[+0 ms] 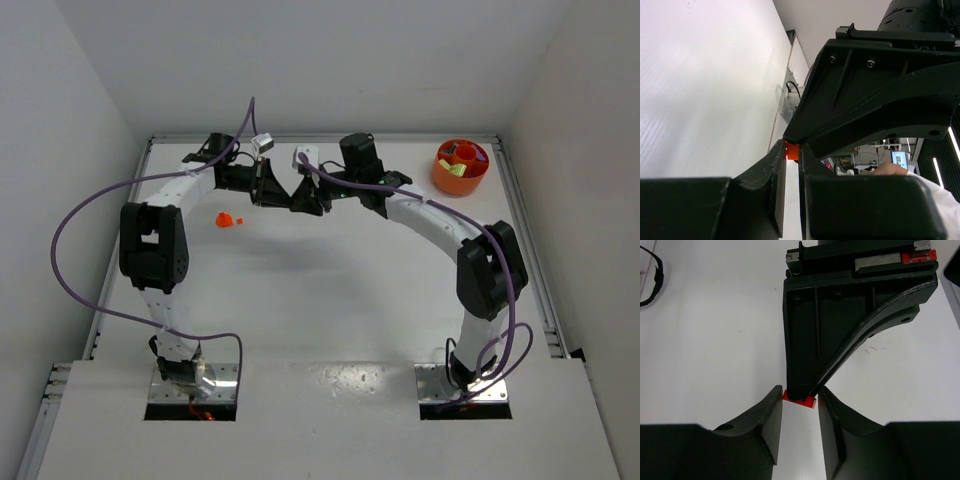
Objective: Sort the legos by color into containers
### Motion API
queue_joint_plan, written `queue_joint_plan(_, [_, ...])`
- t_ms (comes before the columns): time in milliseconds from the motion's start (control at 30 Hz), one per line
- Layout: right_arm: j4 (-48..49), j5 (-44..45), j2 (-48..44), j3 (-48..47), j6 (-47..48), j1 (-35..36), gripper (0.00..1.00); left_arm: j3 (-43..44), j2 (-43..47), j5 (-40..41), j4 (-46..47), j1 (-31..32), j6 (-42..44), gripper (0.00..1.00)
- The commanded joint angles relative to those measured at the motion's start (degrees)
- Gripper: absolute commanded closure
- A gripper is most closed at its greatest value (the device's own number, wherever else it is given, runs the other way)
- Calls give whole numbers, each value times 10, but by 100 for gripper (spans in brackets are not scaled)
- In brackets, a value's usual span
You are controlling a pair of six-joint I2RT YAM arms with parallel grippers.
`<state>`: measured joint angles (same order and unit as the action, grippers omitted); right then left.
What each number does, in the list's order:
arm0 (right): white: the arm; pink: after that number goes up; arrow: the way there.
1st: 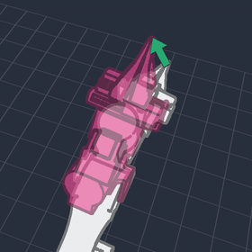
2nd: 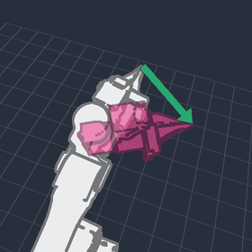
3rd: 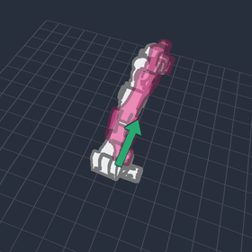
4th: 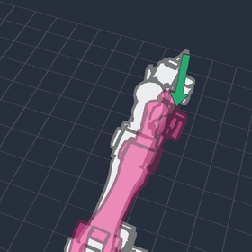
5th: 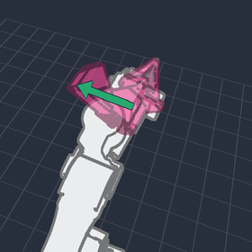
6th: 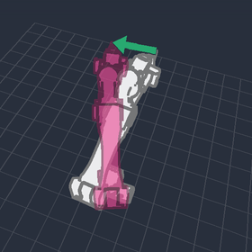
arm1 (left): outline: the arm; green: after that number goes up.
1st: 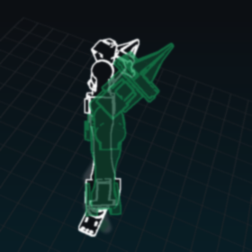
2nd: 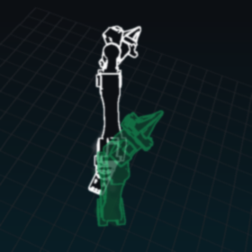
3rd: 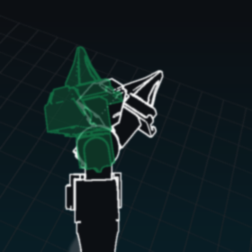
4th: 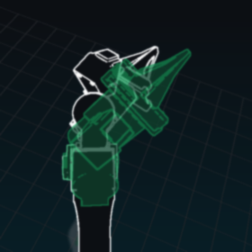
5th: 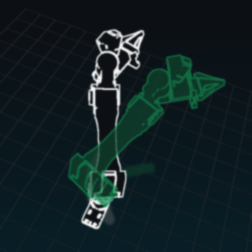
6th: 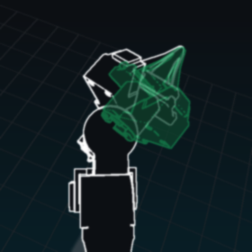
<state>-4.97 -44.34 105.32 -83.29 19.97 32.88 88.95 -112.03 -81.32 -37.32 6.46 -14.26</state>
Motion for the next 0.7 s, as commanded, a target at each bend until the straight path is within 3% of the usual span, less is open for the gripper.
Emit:
queue_joint_plan(0, [18,11,2,-13,0,4,67,5,25,-9,10,7,2,100])
queue_joint_plan(133, [13,11,-4,-7,5,4,77,11,25,-9,10,7,2,100])
queue_joint_plan(233, [13,21,-9,6,5,-1,81,16,25,-16,10,7,7,78])
queue_joint_plan(300, [13,29,-14,13,5,-7,83,16,25,-10,10,0,12,57])
queue_joint_plan(333, [5,34,-20,18,10,-7,83,16,32,-2,10,-7,18,54])
queue_joint_plan(567, [-65,85,-65,50,39,-33,88,33,37,38,10,-45,24,48])
queue_joint_plan(667, [-72,130,-89,66,4,-59,89,47,37,80,15,-58,29,48])
